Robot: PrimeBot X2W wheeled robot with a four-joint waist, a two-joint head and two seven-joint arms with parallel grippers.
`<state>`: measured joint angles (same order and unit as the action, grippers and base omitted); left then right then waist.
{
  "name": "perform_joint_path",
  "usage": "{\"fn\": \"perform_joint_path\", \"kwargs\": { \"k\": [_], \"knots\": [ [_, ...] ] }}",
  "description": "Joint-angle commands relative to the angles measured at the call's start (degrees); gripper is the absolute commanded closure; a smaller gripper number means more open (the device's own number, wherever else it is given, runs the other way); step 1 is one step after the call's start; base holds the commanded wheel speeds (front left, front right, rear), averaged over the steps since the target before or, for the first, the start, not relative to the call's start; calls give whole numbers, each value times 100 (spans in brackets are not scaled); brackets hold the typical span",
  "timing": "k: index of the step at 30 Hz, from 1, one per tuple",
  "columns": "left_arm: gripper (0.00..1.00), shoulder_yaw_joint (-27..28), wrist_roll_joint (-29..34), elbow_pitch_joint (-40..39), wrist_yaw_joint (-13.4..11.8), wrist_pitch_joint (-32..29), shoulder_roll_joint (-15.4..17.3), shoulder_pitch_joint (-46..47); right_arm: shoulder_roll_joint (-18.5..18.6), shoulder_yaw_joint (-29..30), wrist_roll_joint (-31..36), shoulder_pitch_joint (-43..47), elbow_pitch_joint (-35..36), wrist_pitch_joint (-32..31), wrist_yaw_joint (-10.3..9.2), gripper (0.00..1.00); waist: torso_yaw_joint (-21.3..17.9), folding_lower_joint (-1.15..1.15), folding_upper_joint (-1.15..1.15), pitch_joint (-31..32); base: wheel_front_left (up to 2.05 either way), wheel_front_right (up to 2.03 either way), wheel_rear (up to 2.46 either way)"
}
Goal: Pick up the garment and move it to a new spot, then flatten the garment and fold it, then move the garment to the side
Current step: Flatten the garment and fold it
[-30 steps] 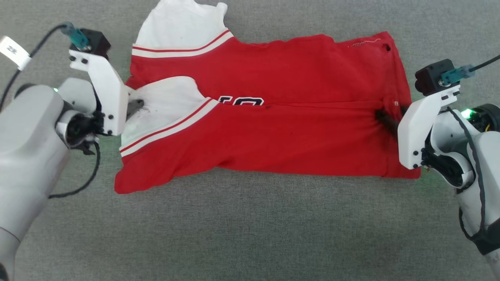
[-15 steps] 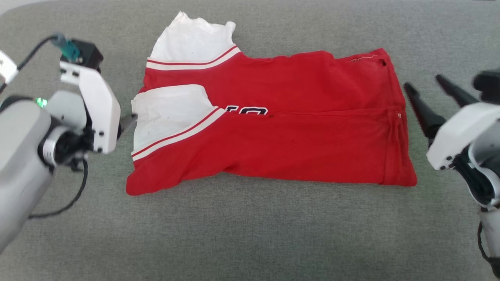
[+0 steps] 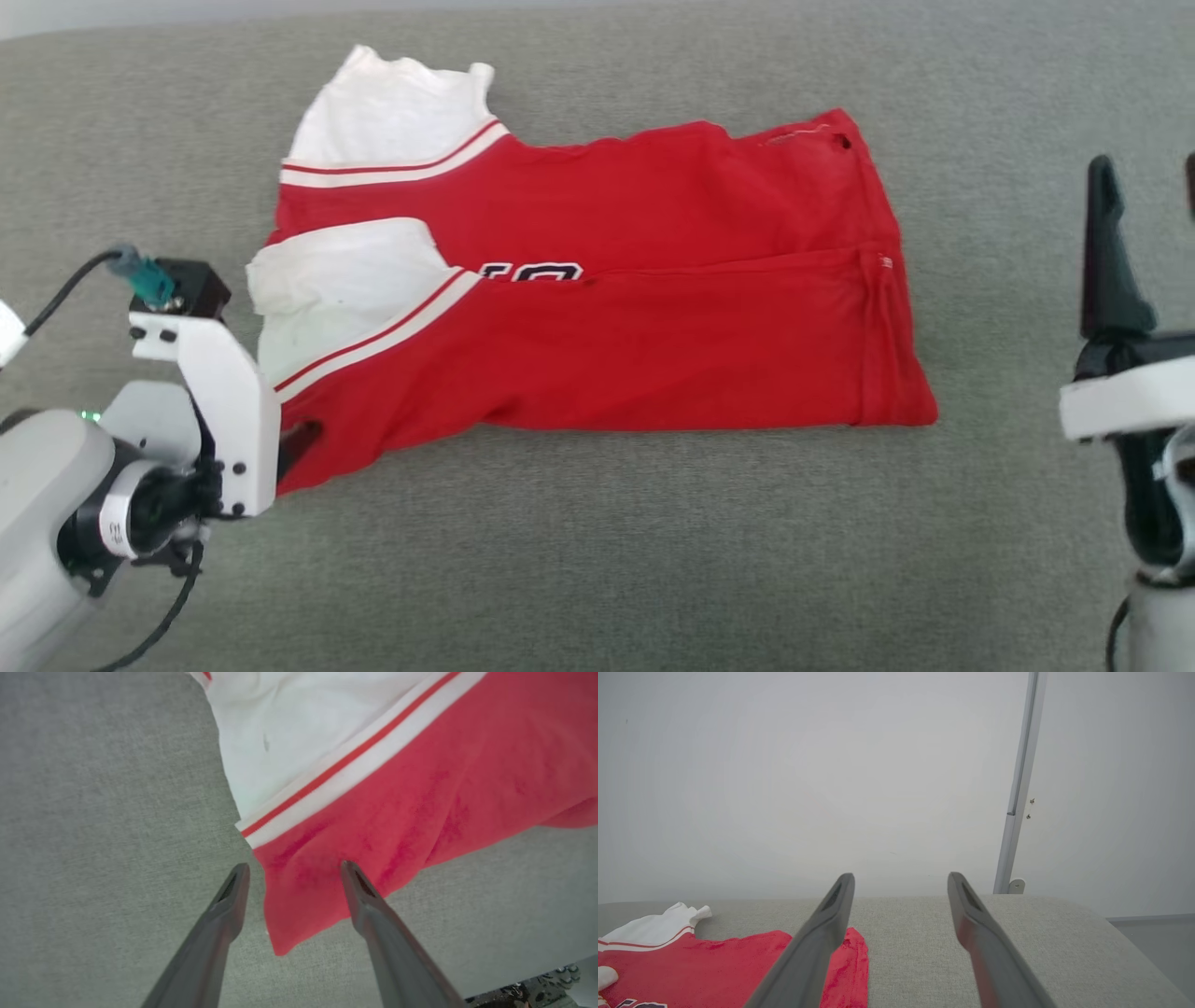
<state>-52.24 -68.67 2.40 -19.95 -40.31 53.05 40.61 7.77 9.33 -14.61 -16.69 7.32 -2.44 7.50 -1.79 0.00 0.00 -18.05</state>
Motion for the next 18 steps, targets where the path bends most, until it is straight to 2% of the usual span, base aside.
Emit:
{"fn": "perform_joint_path", "kwargs": {
  "k": [1, 6, 10, 11, 12, 13, 18],
  "knots": [
    [0, 17, -50, -11, -35, 35, 26, -87, -55, -4, 35, 98, 38, 35, -3, 0, -70, 0, 0, -33, 0, 0, 0],
    [0, 172, -365, 202, -202, 146, 49, -389, -246, -25, 5, 382, 222, -80, -3, 0, -243, 0, 0, -113, 0, 0, 0],
    [0, 185, -530, 539, -127, 180, -50, -572, -298, -94, -89, 557, 261, -273, -3, 0, -304, 0, 0, -149, 0, 0, 0],
    [4, 177, -581, 634, -106, 161, -91, -603, -296, -114, -117, 594, 250, -355, -3, 0, -310, 0, 0, -157, 0, 0, 0],
    [88, 180, -620, 711, -65, 159, -137, -617, -269, -172, -189, 614, 224, -463, -3, 0, -310, 0, 0, -166, 0, 0, 0],
    [100, 178, -664, 783, -25, 149, -182, -630, -224, -258, -255, 643, 175, -615, -3, 0, -309, 0, 0, -171, 0, 0, 0],
    [100, 90, -643, 982, 163, 105, -366, -540, -29, -612, -577, 633, -58, -1581, -3, 0, -224, 0, 0, -204, 0, 0, 0]
  ]
}}
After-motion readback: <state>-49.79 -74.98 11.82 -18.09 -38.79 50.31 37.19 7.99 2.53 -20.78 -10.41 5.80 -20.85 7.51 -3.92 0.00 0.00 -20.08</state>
